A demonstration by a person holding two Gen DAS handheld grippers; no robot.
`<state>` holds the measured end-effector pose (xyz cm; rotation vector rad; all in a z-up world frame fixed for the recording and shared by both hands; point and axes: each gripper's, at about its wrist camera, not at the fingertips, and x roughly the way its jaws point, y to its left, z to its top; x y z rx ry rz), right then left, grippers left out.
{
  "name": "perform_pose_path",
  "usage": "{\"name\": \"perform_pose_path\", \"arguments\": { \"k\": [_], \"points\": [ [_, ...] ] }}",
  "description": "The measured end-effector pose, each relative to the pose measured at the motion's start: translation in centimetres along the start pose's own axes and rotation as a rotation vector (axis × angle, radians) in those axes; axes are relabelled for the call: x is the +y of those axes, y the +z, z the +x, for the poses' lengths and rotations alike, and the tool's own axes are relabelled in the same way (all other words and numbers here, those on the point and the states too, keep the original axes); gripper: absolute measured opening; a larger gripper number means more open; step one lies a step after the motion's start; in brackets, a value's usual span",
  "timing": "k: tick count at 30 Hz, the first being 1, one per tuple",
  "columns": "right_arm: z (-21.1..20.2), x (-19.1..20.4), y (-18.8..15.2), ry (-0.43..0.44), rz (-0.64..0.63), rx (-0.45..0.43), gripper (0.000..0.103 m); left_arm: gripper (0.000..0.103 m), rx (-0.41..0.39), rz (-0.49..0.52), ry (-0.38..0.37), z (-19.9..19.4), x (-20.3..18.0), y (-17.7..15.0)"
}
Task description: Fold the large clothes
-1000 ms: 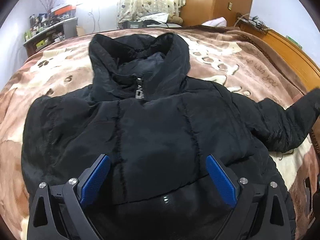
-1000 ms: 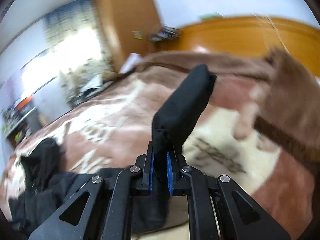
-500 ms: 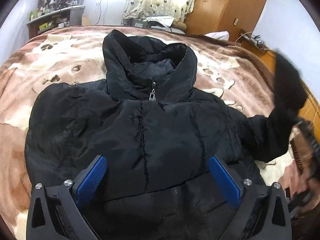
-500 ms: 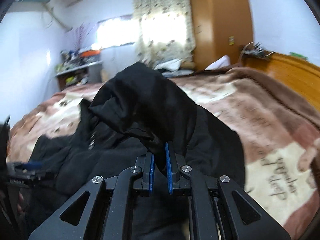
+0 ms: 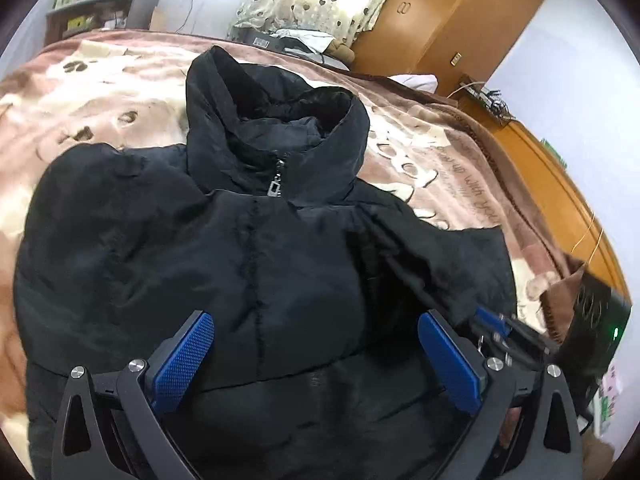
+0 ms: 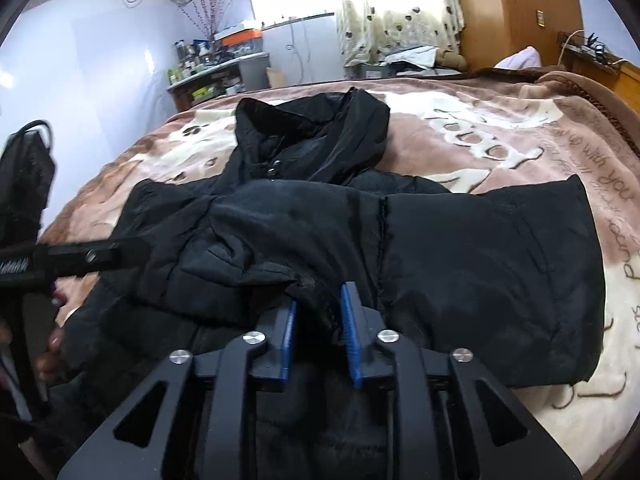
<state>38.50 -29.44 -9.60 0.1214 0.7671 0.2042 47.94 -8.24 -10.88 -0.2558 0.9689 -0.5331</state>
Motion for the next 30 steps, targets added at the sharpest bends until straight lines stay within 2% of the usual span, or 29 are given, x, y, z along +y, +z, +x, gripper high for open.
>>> {"name": "perform_pose_path", "arguments": {
  "k": [1,2,3,5,9,11,18,19,21,24,25,28,30],
  "points": [
    [-0.2,-0.2,-0.1,0.019,0.003,0.006,0.042,0.103,-0.001,-0.002,-0.006,0.1,-0.2,0.0],
    [-0.4,-0.5,-0.3,0.030,0.017,0.010,0.054,0.103,0.000,-0.001,-0.010,0.3,-0.6,0.1],
    [-0.6,-0.2,-0.4,0.037,0.025,0.013,0.059,0.103,0.002,-0.005,-0.023,0.6,-0.9,0.2],
    [-1.4,-0.7,-0.6,0.082,0.041,0.017,0.059,0.103,0.016,-0.014,-0.032,1.1,-1.6,0.3],
    [-3.6,-2.0,-1.6,0.077,0.072,0.008,0.059,0.103,0.069,-0.009,-0.019,3.0,-3.3,0.5],
    [-4.5,-2.7,-2.1,0.060,0.096,0.000,0.059,0.103,0.083,0.007,-0.034,4.1,-4.2,0.7],
    [-6.4,-3.9,-2.5,-0.010,0.068,-0.020,0.059,0.103,0.103,0.010,0.022,7.6,-5.3,0.9],
    [-6.5,-4.2,-2.4,-0.016,0.077,-0.023,0.059,0.101,0.105,0.015,0.033,7.9,-5.5,0.8],
    [-6.7,-5.1,-2.3,-0.032,0.108,-0.038,0.059,0.090,0.109,0.019,0.037,8.4,-5.9,0.8],
    [-6.9,-7.1,-2.2,-0.057,0.194,-0.053,0.059,0.061,0.121,0.004,0.047,9.1,-6.0,1.0],
    [-6.9,-7.4,-2.2,-0.064,0.211,-0.052,0.059,0.048,0.120,-0.001,0.040,9.2,-6.1,1.0],
    [-6.9,-7.9,-2.4,-0.090,0.222,-0.045,0.059,0.023,0.103,0.032,0.060,8.9,-6.6,1.0],
    [-7.0,-7.8,-2.4,-0.097,0.218,-0.048,0.059,0.017,0.084,0.044,0.056,8.4,-6.9,1.1]
  ]
}}
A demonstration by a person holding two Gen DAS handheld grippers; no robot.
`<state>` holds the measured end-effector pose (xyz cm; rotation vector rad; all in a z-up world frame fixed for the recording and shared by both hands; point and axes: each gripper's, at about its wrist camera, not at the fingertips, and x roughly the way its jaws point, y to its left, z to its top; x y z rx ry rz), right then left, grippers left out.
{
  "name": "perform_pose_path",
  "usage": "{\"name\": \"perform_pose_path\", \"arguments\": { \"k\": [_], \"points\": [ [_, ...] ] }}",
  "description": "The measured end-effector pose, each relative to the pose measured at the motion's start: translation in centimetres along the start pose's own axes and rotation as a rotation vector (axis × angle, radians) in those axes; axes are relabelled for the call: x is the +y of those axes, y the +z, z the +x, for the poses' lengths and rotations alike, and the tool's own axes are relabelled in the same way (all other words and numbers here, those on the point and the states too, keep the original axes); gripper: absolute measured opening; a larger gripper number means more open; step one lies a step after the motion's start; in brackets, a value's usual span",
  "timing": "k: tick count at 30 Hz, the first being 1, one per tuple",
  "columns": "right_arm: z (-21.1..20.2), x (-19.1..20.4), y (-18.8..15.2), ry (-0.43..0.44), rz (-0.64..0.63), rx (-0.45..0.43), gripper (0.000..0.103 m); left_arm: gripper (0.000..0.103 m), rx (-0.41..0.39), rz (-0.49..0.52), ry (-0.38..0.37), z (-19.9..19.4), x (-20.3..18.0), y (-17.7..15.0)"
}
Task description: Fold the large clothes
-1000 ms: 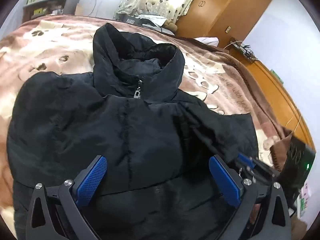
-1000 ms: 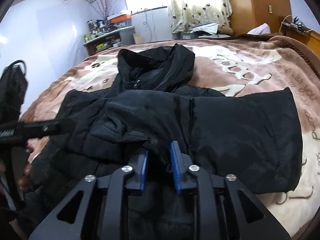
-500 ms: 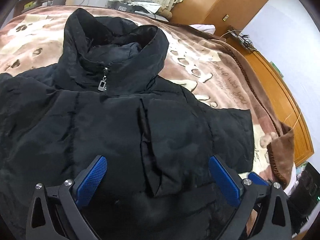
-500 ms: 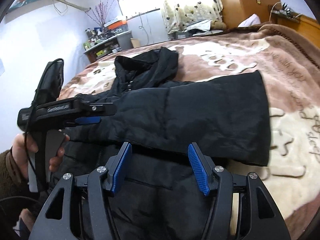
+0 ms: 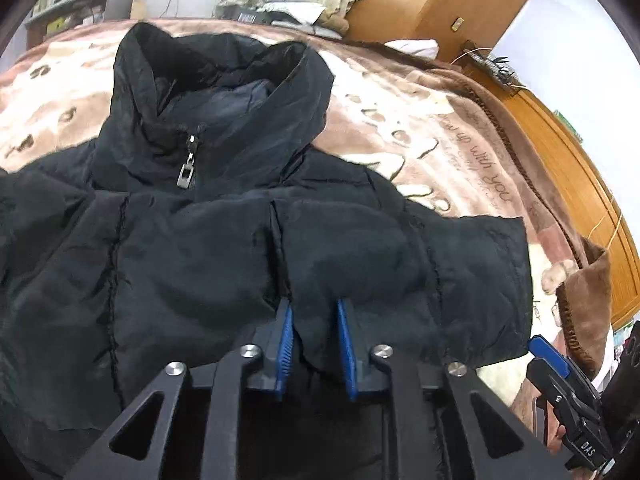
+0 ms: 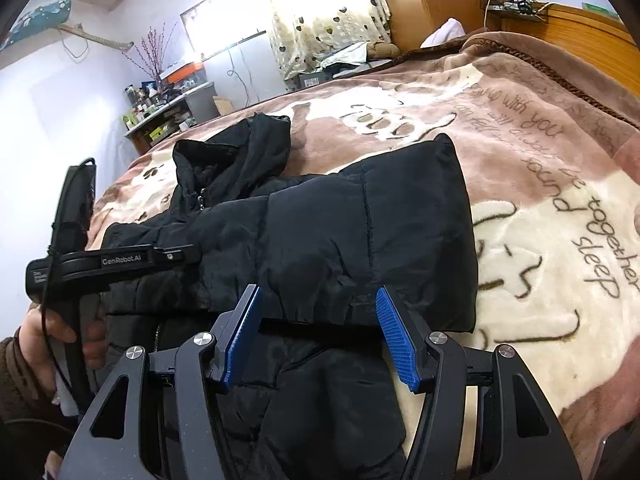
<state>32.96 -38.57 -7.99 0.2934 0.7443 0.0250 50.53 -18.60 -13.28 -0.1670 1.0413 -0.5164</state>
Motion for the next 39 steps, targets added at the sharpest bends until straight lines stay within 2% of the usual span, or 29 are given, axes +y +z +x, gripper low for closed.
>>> {"name": "perform_pose_path", "arguments": {
  "k": [4,12,16,21,24,26,31,34,39],
  "points": [
    [-0.5,-0.2,0.5,-0.023,0.015,-0.027,0.059,0.009,-0.055,-0.008,-0.020,-1.9,0.1,0.2],
    [-1.7,-2.4,2.3,-0.129,0.080,-0.063,0.059,0.009,-0.180,-0.009,-0.014,-8.0,2.0,1.6],
    [-1.2,-2.4,3.1,-0.117,0.105,-0.047,0.059,0.009,-0.231,-0.019,0.016,-10.8,3.7,2.3],
    [0.1,-1.3,3.7,-0.101,0.096,-0.026,0.059,0.009,-0.281,-0.049,0.075,-13.3,7.1,1.4],
    [1.3,-0.3,3.9,-0.096,0.077,-0.009,0.059,0.009,-0.268,-0.085,0.120,-13.0,9.4,0.9],
    [2.5,0.5,4.0,-0.098,0.064,0.012,0.059,0.009,-0.223,-0.093,0.121,-11.8,10.5,0.6],
    [5.3,1.9,3.8,-0.110,0.024,0.050,0.059,0.009,-0.188,-0.090,0.140,-9.5,11.3,-0.2],
    [7.2,1.9,3.7,-0.129,0.021,0.095,0.059,0.013,-0.173,-0.106,0.181,-8.7,12.0,-0.8],
    [8.8,2.0,3.2,-0.165,-0.023,0.125,0.059,0.014,-0.144,-0.069,0.252,-6.7,12.3,-1.2]
  ]
}}
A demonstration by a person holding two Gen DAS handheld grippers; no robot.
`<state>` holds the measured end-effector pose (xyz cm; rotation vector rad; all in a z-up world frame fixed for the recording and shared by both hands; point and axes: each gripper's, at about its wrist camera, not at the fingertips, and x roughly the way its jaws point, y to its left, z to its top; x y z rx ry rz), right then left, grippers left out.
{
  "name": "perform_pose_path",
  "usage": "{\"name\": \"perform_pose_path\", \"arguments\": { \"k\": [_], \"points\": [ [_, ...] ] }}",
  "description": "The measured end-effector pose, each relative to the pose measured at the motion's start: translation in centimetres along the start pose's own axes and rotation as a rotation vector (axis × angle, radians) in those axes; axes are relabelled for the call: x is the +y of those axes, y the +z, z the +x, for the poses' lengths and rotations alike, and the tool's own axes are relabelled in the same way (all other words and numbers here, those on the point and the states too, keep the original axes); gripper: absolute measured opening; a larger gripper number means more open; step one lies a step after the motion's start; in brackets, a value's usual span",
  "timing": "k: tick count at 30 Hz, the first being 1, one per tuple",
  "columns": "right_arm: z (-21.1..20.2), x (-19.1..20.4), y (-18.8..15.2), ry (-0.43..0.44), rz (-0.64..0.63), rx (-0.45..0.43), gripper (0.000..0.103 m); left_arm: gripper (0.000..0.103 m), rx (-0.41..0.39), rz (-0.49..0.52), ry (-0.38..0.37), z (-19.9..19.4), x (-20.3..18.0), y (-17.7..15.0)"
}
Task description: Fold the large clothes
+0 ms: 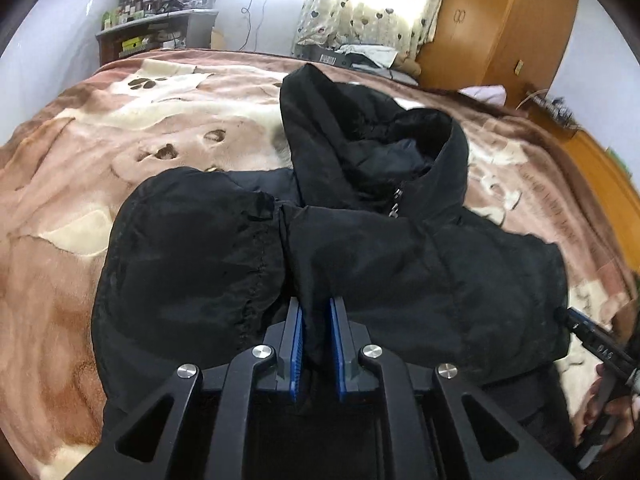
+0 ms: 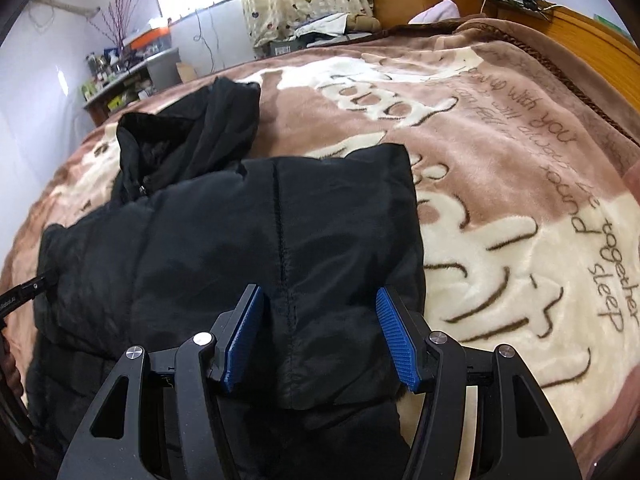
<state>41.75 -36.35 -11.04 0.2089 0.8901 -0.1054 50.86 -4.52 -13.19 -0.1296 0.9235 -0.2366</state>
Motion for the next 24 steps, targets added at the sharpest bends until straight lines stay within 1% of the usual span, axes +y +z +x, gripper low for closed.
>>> {"name": "perform_pose_path", "arguments": {
  "k": [4,6,7,8,9,10,12,13,14,15,16,17,19,20,21,24],
  "points": [
    [0.9,-0.3,-0.4,-0.023,-0.001,0.025,0.059,0.018,0.001,0.026,0.010,0.7,-0.3,-0.4],
    [0.7,-0.2,-0.3,-0.031,0.008,0.031,0.059,0.023,0.029,0.025,0.001,1.1,0.1,-0.4],
    [0.5,-0.1,-0.2,-0.034,0.004,0.033,0.059,0.026,0.047,0.033,0.008,1.0,0.1,-0.2],
    [0.1,0.0,0.0,-0.041,0.000,0.028,0.059,0.029,0.045,0.042,0.011,0.6,0.1,-0.2],
    [-0.3,0.2,0.2,-0.045,-0.002,0.019,0.059,0.029,0.038,0.052,0.012,0.1,0.1,0.0],
    [-1.0,0.6,0.4,-0.039,-0.010,-0.007,0.059,0.030,0.030,0.055,0.010,-0.5,0.2,0.2],
    [-2.2,1.4,0.9,0.005,-0.030,-0.042,0.059,0.032,-0.005,0.044,0.017,-2.0,0.5,0.8],
    [-2.6,2.0,1.1,0.045,-0.038,-0.049,0.059,0.036,-0.019,0.036,0.018,-2.6,0.6,1.1],
    [-2.7,2.4,1.3,0.072,-0.041,-0.047,0.059,0.044,-0.033,0.032,0.015,-3.1,0.7,1.4],
    [-2.7,3.1,1.4,0.086,-0.051,-0.045,0.059,0.049,-0.039,0.033,-0.003,-3.5,0.7,1.6],
    [-2.5,3.9,1.4,0.093,-0.075,-0.038,0.059,0.060,-0.035,0.037,-0.019,-3.5,0.5,1.8],
    [-1.9,4.6,1.3,0.106,-0.093,-0.018,0.060,0.068,-0.024,0.047,-0.019,-3.2,0.3,1.8],
    [-0.4,5.1,1.0,0.113,-0.089,0.025,0.060,0.070,0.027,0.079,0.000,-1.7,0.0,1.6],
    [0.2,5.1,0.8,0.104,-0.080,0.039,0.060,0.070,0.065,0.098,0.020,-0.7,-0.2,1.4],
    [0.8,5.1,0.7,0.093,-0.070,0.049,0.060,0.070,0.095,0.107,0.024,0.2,-0.2,1.2],
    [1.5,5.2,0.7,0.092,-0.077,0.059,0.061,0.070,0.119,0.103,0.014,1.5,0.2,0.8]
  ]
}}
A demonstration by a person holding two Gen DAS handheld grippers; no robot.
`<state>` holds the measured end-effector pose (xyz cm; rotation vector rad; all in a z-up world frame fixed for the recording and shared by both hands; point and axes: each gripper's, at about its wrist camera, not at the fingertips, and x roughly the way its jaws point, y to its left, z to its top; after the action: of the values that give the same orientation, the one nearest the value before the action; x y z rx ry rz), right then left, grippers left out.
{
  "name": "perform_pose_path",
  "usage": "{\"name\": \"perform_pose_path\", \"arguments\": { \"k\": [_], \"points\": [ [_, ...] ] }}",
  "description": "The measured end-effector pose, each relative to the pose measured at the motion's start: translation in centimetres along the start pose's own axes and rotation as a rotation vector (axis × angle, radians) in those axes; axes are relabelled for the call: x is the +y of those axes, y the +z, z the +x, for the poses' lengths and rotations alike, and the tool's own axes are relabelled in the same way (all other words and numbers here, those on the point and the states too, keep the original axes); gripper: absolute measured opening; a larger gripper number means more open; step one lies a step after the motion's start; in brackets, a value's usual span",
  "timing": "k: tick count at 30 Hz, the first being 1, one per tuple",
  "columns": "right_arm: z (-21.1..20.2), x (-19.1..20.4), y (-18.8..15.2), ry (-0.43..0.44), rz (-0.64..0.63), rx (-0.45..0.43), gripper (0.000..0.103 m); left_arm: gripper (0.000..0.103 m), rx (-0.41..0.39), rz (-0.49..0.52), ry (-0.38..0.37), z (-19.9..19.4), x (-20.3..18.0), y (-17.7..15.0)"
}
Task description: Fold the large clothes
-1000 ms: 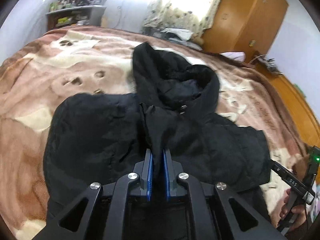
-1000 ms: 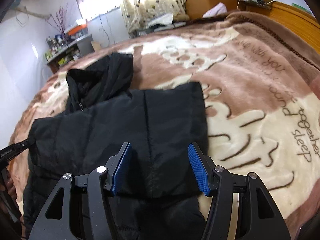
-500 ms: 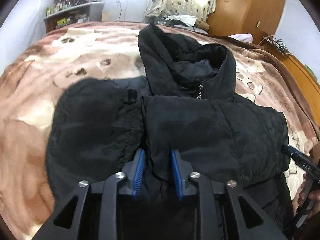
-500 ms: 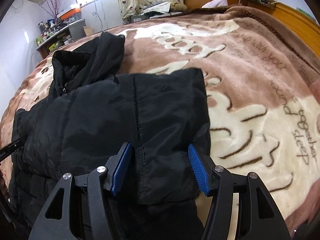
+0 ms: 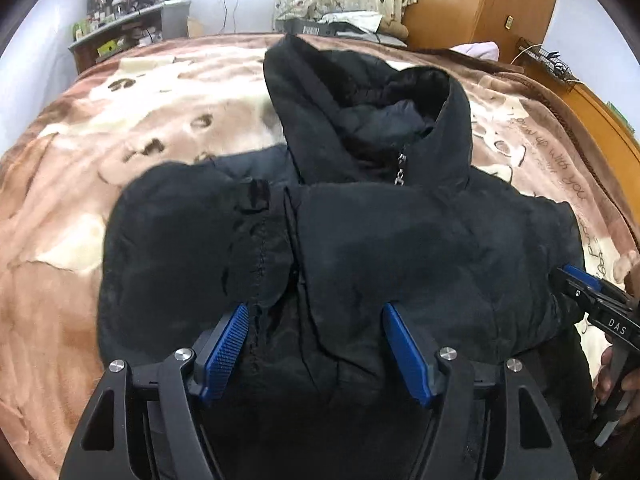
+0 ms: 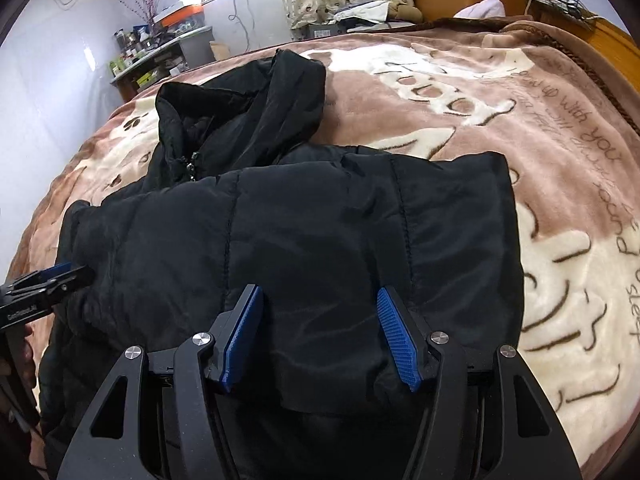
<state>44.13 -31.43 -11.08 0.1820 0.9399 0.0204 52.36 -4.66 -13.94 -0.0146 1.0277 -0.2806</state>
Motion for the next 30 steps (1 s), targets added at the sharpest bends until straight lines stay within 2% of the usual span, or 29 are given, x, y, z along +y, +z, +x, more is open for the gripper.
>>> {"name": "perform_pose_path", "arguments": {
  "k": [2,5,8,12,14,16,18,21,23,27,30],
  "points": [
    [-0.1,-0.1,0.5,0.005,0.000,0.007,0.061,0.070,-0.008,-0.019,-0.025,-0.2,0.5,0.4],
    [-1.3,0.2,2.2,0.021,-0.015,-0.035,0.061,0.070,-0.071,-0.041,-0.061,-1.4,1.1,1.7],
    [-1.6,0.3,5.1,0.052,0.015,-0.066,0.066,0.070,-0.106,-0.051,-0.058,-2.0,1.4,3.9],
    [-0.1,0.9,9.6,0.057,0.020,-0.079,0.070,0.070,-0.122,-0.038,-0.073,-1.4,1.5,7.0],
    [1.0,0.9,12.2,0.060,0.051,-0.097,0.071,0.070,-0.127,-0.024,-0.051,-1.0,1.5,8.6],
    [2.3,0.7,14.2,0.077,0.084,-0.106,0.074,0.070,-0.142,-0.017,-0.064,-0.6,1.4,9.9],
    [3.4,0.8,15.9,0.051,0.096,-0.120,0.074,0.070,-0.136,-0.046,-0.095,0.4,1.7,11.0],
    [5.7,2.0,18.5,0.021,0.060,-0.133,0.074,0.070,-0.125,-0.066,-0.126,1.9,1.7,11.2],
    [7.0,2.8,19.7,-0.024,0.034,-0.140,0.074,0.070,-0.106,-0.072,-0.118,3.0,1.7,10.6],
    [10.1,4.0,21.6,-0.082,0.012,-0.098,0.074,0.070,-0.101,-0.047,-0.121,4.8,1.7,9.4],
    [12.5,4.1,22.3,-0.103,0.030,-0.025,0.072,0.070,-0.090,-0.044,-0.117,5.3,2.1,9.6]
  ]
}}
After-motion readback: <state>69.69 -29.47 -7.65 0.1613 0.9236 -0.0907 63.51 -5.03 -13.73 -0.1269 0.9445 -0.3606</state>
